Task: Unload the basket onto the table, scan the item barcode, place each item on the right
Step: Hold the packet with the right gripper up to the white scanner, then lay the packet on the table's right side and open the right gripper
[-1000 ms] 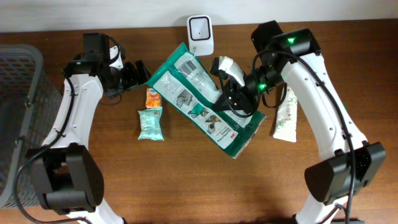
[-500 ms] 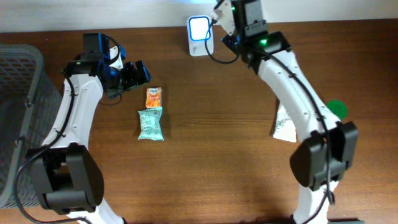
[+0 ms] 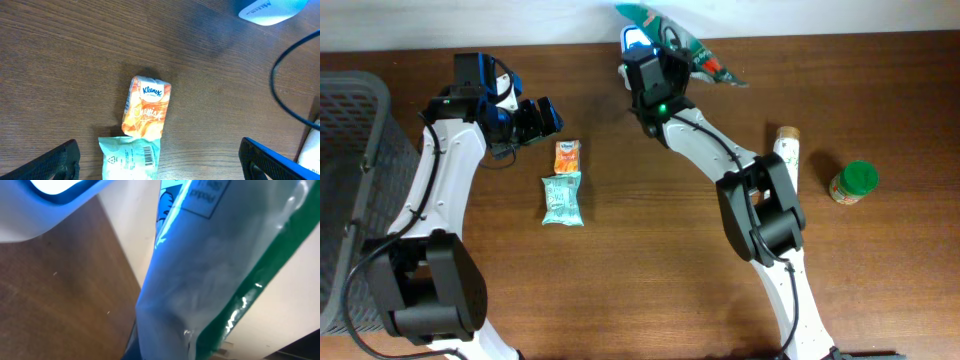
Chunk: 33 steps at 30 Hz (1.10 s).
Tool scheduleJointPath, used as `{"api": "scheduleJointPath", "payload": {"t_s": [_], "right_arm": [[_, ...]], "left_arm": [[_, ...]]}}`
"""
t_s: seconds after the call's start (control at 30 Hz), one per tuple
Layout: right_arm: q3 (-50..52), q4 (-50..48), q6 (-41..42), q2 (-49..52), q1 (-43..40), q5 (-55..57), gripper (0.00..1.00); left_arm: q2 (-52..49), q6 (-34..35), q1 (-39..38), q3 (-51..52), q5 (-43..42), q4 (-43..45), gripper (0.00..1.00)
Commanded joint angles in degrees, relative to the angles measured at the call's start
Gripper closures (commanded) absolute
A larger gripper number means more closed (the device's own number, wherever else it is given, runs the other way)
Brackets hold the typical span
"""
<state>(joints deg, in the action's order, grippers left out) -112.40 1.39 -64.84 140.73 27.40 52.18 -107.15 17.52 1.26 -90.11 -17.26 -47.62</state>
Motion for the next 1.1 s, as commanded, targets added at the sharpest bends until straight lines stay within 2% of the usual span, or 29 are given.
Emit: {"api": "scheduleJointPath", "payload": {"t_s": [0.0, 0.37, 0.47, 0.57, 0.67, 0.77, 0.83, 0.93, 1.07], "right_arm": [[-0.7, -1.8, -1.0, 0.4, 0.3, 6.9, 0.96], [-0.8, -4.2, -2.1, -1.0, 1.9, 10.0, 0.96], [-0.8, -4.2, -2.7, -5.9, 2.5, 9.8, 0.96], [-0.8, 0.0, -1.4, -13.7, 2.5, 8.7, 0.96], [-0.8, 16.6, 10.6, -23.4, 2.5, 2.9, 0.96], [-0.8, 44.0, 35.1, -34.9, -0.2, -15.9, 0.96], [-0.8, 52.5, 43.7, -38.4, -3.7, -26.3, 0.96], [-0.8, 62.2, 52.0, -40.6, -13.0, -41.5, 0.96], [-0.7, 68.8, 54.9, -39.2, -26.6, -54.5, 0.96]], "left_arm": [[0.1, -0.5, 0.0, -0.3, 0.2, 0.0, 0.01], [0.1, -0.5, 0.0, -0.3, 0.2, 0.0, 0.01], [0.1, -0.5, 0.2, -0.3, 0.2, -0.1, 0.01], [0.1, -0.5, -0.1, -0.3, 0.2, 0.0, 0.01], [0.1, -0.5, 0.0, -0.3, 0.2, 0.0, 0.01], [0.1, -0.5, 0.0, -0.3, 0.2, 0.0, 0.01], [0.1, -0.5, 0.0, -0.3, 0.2, 0.0, 0.01], [0.1, -0.5, 0.0, -0.3, 0.2, 0.0, 0.01], [0.1, -0.5, 0.0, -0.3, 0.2, 0.0, 0.01]]}}
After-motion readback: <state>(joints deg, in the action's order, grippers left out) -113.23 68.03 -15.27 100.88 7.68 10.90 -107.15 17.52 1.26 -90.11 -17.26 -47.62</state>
